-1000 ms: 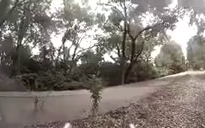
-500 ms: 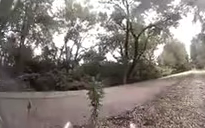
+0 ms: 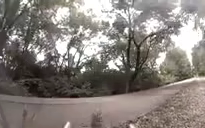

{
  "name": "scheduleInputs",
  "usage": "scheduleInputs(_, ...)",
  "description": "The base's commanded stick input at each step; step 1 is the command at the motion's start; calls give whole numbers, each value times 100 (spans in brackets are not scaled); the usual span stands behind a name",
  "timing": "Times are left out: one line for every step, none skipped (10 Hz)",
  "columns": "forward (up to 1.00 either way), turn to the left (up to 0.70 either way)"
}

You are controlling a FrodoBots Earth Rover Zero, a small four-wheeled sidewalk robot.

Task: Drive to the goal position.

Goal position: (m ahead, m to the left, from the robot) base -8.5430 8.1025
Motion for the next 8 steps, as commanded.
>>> scheduleInputs(45,25)
scheduleInputs(45,25)
scheduleInputs(45,25)
scheduleInputs(45,25)
scheduleInputs(45,25)
scheduleInputs(45,25)
scheduleInputs(45,25)
scheduleInputs(45,25)
